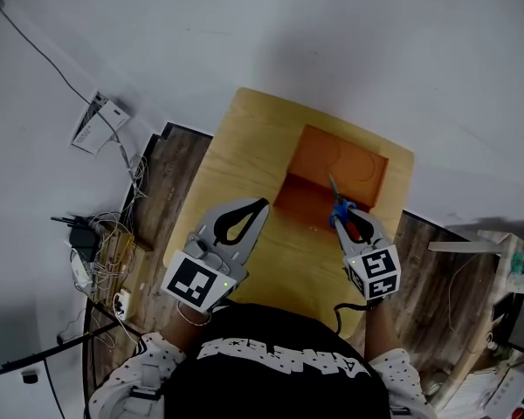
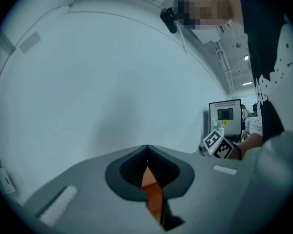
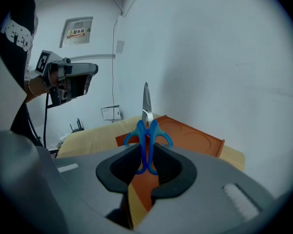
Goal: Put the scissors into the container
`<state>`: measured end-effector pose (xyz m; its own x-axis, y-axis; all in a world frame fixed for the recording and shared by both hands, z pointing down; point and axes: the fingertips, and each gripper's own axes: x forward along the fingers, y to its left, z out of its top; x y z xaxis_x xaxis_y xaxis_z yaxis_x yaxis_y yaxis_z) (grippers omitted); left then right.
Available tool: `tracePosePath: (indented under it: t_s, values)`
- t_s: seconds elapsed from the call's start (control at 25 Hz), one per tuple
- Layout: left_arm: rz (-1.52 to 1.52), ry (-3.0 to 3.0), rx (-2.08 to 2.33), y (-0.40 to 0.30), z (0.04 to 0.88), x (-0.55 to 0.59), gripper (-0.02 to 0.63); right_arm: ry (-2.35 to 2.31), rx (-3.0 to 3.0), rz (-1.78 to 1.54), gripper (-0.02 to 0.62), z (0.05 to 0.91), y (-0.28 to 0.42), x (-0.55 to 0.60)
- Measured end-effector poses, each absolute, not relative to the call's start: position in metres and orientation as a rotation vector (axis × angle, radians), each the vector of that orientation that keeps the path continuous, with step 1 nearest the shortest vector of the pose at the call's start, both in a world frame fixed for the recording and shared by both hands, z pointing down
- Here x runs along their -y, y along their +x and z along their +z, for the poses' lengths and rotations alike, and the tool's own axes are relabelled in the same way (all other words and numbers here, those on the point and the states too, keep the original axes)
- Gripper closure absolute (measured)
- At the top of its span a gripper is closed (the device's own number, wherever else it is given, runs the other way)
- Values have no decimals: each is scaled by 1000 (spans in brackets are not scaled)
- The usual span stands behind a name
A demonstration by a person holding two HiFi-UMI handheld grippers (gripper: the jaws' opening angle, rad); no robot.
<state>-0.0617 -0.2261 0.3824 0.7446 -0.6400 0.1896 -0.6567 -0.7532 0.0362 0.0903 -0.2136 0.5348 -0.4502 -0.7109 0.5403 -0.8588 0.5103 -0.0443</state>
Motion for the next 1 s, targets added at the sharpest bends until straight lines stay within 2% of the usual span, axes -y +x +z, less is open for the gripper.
tracePosePath:
  t_s: [1.0]
  values:
    - [280,2830,1092,-71,386,223,606,912,2124,322,502,604,71,218]
